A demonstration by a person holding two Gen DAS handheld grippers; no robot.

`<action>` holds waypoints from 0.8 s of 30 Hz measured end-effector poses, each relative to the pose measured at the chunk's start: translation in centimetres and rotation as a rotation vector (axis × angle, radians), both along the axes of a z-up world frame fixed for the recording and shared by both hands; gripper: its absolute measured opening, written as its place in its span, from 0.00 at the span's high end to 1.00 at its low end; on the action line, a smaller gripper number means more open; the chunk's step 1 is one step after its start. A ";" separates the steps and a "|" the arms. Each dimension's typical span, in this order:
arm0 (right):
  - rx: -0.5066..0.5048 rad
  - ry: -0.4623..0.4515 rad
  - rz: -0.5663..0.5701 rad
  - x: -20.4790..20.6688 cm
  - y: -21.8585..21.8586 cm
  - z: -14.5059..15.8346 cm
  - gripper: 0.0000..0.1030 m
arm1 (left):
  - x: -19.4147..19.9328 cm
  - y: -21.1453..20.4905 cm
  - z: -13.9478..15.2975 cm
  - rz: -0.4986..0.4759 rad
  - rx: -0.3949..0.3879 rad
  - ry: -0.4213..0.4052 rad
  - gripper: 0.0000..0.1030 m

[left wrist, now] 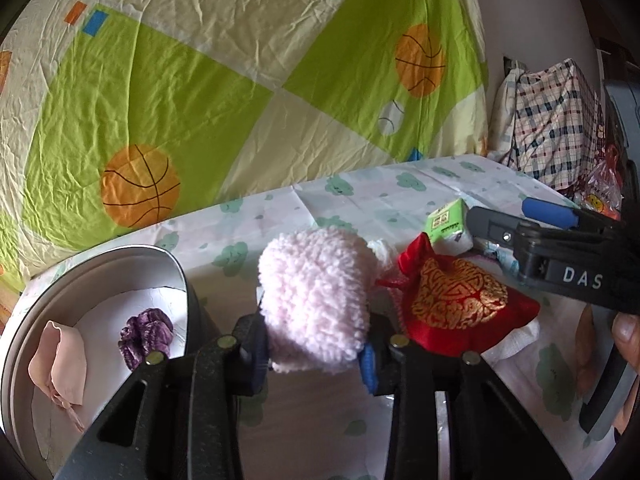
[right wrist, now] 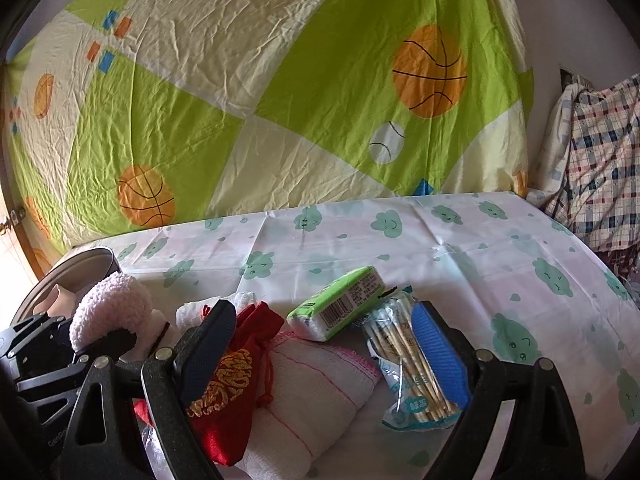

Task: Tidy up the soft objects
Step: 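Grasp the pink fluffy hat with the left gripper while the right grasps the red pouch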

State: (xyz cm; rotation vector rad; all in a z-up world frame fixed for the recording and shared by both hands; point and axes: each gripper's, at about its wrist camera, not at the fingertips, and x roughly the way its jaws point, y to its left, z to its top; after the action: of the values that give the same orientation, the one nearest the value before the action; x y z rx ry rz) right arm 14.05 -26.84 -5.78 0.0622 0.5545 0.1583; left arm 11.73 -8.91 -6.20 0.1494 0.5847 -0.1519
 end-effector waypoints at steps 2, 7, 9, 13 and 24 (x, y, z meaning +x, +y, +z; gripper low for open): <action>-0.017 -0.010 0.009 -0.2 0.4 0.1 0.12 | 0.2 0.6 0.0 0.016 0.007 -0.005 0.66; -0.016 0.000 0.060 -0.4 1.3 0.0 0.12 | 1.0 2.3 0.0 0.048 -0.015 0.005 0.66; -0.026 0.008 0.077 -0.5 1.8 -0.1 0.12 | 1.2 2.6 -0.1 0.054 -0.018 0.010 0.66; -0.052 0.016 0.114 -0.8 3.1 -0.2 0.12 | 1.5 3.1 -0.1 0.065 -0.035 0.020 0.66; -0.222 0.118 0.164 -0.2 6.7 -1.8 0.12 | 0.6 3.6 -0.2 0.089 -0.036 0.000 0.66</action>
State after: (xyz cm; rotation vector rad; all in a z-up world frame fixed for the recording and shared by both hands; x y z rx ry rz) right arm 13.88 -20.10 -7.55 -0.1913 0.6922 0.2533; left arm 12.28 -5.36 -6.42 0.0886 0.5869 -0.0758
